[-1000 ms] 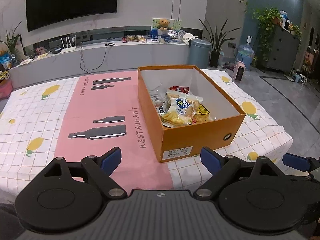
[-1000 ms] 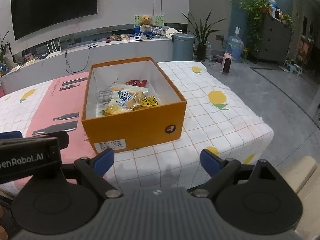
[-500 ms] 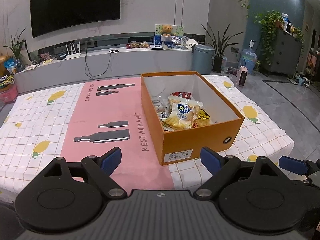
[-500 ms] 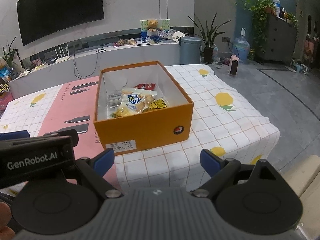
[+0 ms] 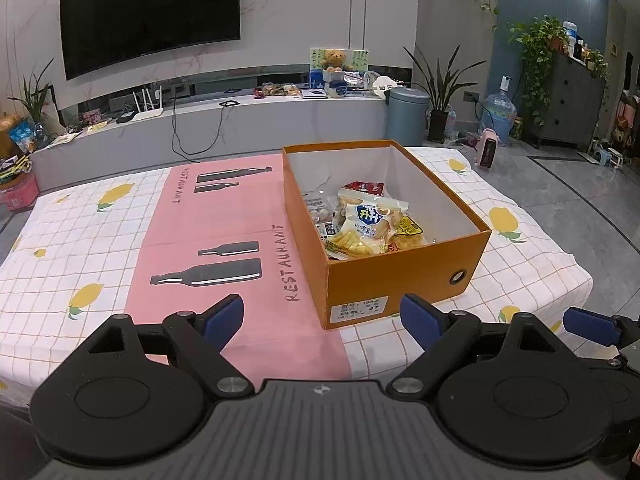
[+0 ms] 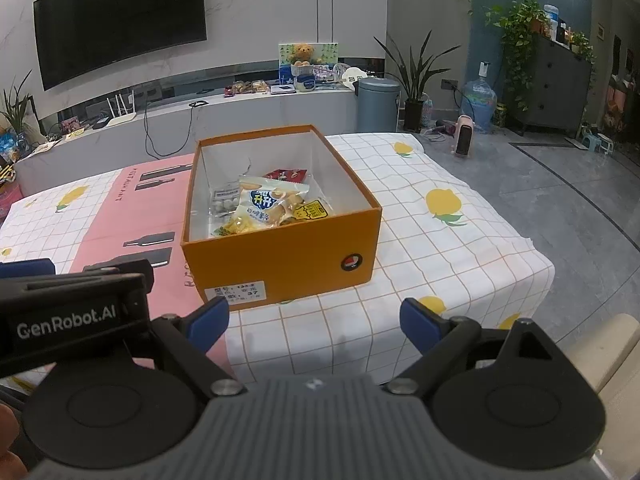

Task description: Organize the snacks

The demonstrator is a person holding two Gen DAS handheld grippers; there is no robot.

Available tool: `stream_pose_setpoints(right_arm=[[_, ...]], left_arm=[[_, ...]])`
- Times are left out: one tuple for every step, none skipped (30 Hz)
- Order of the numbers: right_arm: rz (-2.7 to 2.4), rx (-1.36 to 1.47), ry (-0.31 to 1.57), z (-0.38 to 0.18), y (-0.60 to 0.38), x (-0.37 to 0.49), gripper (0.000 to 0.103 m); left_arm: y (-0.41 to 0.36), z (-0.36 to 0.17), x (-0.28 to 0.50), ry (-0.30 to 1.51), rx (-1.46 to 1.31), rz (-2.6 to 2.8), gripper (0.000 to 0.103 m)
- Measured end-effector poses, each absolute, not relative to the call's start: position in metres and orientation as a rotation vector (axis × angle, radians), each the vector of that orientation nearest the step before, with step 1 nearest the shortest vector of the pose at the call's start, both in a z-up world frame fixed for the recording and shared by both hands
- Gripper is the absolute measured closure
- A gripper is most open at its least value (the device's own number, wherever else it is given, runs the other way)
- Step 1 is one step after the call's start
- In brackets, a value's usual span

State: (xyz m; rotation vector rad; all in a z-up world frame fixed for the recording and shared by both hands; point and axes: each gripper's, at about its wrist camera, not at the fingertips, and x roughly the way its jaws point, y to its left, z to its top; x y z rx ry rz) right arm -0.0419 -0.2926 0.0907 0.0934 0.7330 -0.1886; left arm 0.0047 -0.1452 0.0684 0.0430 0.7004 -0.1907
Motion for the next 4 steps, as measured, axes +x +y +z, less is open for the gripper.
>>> stream_pose_setpoints(right_arm=[[-0.186, 0.096, 0.732, 0.0907, -0.2927, -0.0419, 0.013], [-0.184, 0.098, 0.731, 0.0906, -0.2928, -0.0421, 0.013], [-0.182, 0.099, 0.729, 0.0908, -0.2923, -0.0428, 0.013], [-0.179, 0.100, 0.728, 0.0909, -0.2923, -0.0429, 0.013]], left_arm=[[-0.1451, 0.0683, 0.0046, 0.699, 0.044, -0.188, 0.000], [-0.1450, 0.0682, 0.0043, 0.697, 0.044, -0.187, 0.000], [-0.1451, 0.0681, 0.0038, 0.695, 0.043, -0.187, 0.000], [-0.1448, 0.0680, 0.0037, 0.695, 0.042, -0.190, 0.000]])
